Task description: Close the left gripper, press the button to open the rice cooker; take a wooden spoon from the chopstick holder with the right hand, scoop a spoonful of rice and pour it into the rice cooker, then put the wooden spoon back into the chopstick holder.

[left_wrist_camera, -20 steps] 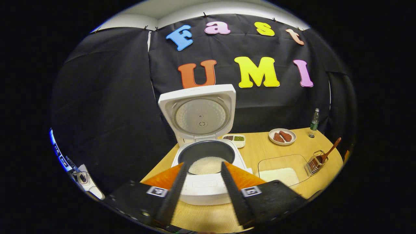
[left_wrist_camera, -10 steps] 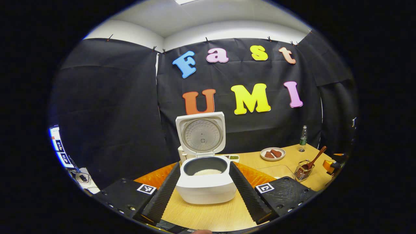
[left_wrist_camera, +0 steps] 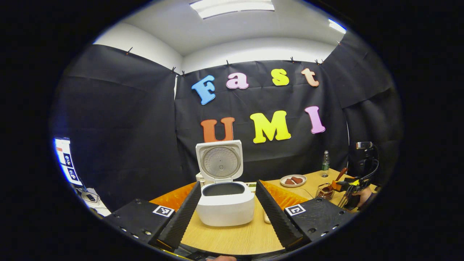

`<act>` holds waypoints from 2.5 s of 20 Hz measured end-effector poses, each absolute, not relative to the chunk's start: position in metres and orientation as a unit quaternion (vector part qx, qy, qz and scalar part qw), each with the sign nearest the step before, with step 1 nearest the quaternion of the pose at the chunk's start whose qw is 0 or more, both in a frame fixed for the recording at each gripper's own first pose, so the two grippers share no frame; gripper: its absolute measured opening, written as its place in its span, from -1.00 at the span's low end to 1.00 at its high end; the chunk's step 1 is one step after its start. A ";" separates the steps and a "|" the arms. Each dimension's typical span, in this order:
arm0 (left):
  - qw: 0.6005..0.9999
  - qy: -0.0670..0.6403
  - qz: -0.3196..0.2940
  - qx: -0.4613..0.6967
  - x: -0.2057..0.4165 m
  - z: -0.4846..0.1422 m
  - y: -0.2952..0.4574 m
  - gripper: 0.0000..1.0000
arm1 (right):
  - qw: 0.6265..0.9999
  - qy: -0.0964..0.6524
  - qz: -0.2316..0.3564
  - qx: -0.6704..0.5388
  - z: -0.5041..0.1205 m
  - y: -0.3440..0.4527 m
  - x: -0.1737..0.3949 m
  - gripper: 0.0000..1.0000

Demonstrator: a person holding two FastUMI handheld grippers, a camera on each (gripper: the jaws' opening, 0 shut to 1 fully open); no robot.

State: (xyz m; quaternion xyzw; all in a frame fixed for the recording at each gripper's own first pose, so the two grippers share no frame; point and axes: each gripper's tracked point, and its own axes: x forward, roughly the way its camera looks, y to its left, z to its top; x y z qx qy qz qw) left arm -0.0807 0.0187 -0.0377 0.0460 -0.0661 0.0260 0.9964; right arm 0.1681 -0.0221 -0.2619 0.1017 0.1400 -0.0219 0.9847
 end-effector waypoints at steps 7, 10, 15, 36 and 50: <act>0.997 -0.052 -0.031 0.055 -0.099 -0.068 -0.003 0.91 | 0.982 0.136 -0.053 0.124 -0.265 -0.024 0.198 0.36; 0.996 -0.049 -0.052 0.056 -0.095 -0.077 -0.008 0.90 | 0.985 0.124 -0.047 0.114 -0.250 -0.012 0.202 -0.38; 0.998 -0.024 -0.038 0.047 -0.088 -0.095 0.010 0.91 | 0.990 0.105 -0.036 0.091 -0.221 0.004 0.204 -0.61; 1.000 -0.025 -0.010 0.013 -0.114 -0.097 0.067 0.91 | 0.997 0.032 0.070 0.015 -0.141 0.174 0.158 -0.70; 1.000 -0.007 0.006 0.005 -0.111 -0.114 0.111 0.91 | 0.993 0.085 0.005 -0.083 -0.234 0.210 0.209 -0.70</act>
